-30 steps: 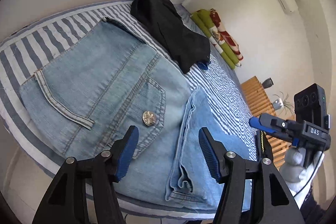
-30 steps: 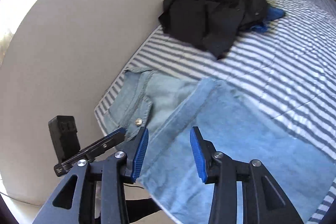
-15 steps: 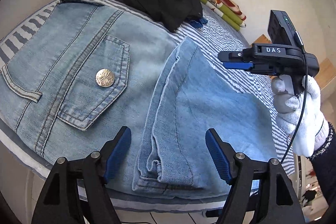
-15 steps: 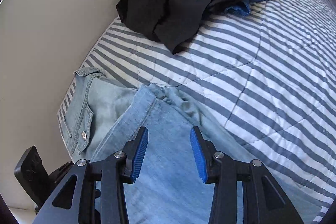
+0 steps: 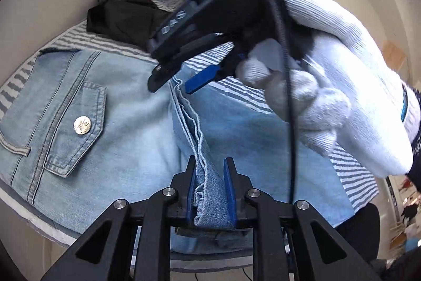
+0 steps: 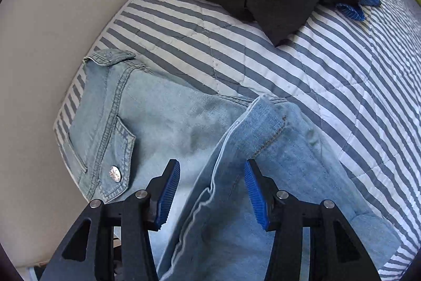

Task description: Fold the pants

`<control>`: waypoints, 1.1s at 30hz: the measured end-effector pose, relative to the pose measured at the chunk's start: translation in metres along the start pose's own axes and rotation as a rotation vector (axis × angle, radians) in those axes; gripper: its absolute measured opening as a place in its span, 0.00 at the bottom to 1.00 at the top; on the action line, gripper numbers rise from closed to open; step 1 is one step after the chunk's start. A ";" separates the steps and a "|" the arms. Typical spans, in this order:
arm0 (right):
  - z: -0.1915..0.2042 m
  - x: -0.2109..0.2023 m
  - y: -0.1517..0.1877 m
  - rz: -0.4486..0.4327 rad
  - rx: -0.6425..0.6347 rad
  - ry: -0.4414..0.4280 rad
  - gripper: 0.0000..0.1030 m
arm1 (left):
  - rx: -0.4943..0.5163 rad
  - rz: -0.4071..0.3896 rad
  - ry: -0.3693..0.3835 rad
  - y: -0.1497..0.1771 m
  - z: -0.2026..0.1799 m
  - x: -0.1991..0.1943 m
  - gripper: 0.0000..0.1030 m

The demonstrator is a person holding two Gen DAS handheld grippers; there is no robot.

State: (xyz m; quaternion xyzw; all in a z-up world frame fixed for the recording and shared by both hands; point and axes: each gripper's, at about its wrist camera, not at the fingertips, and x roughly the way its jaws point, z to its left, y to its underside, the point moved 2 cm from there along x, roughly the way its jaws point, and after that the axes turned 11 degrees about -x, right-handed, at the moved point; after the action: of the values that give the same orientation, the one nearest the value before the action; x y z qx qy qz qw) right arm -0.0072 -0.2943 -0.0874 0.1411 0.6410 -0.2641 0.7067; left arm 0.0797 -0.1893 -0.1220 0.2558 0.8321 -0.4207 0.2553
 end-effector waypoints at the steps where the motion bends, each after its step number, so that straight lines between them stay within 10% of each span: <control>1: 0.000 0.002 -0.001 0.021 -0.004 0.025 0.46 | 0.023 0.000 0.007 0.003 -0.006 0.000 0.18; 6: -0.011 0.010 0.003 0.094 -0.023 0.128 0.43 | 0.064 0.006 0.041 0.012 -0.016 -0.011 0.14; 9: -0.027 0.005 0.009 0.069 0.036 0.108 0.12 | 0.050 -0.005 0.054 0.014 -0.010 -0.021 0.13; 11: -0.037 -0.004 0.012 0.025 0.092 0.067 0.08 | 0.029 -0.016 0.062 0.013 -0.004 -0.028 0.12; 18: -0.013 -0.040 -0.007 -0.109 0.080 0.071 0.06 | -0.072 -0.088 0.037 0.000 0.043 -0.059 0.08; 31: 0.037 0.020 -0.054 -0.045 -0.010 0.072 0.07 | -0.231 -0.063 -0.043 -0.009 0.113 -0.066 0.09; 33: 0.031 0.019 -0.053 -0.053 0.006 0.049 0.07 | -0.283 -0.011 -0.017 -0.009 0.121 -0.061 0.39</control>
State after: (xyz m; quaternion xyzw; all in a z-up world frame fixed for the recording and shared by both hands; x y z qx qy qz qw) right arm -0.0097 -0.3577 -0.0942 0.1328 0.6608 -0.2813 0.6831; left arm 0.1440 -0.3069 -0.1403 0.2094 0.8824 -0.3024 0.2936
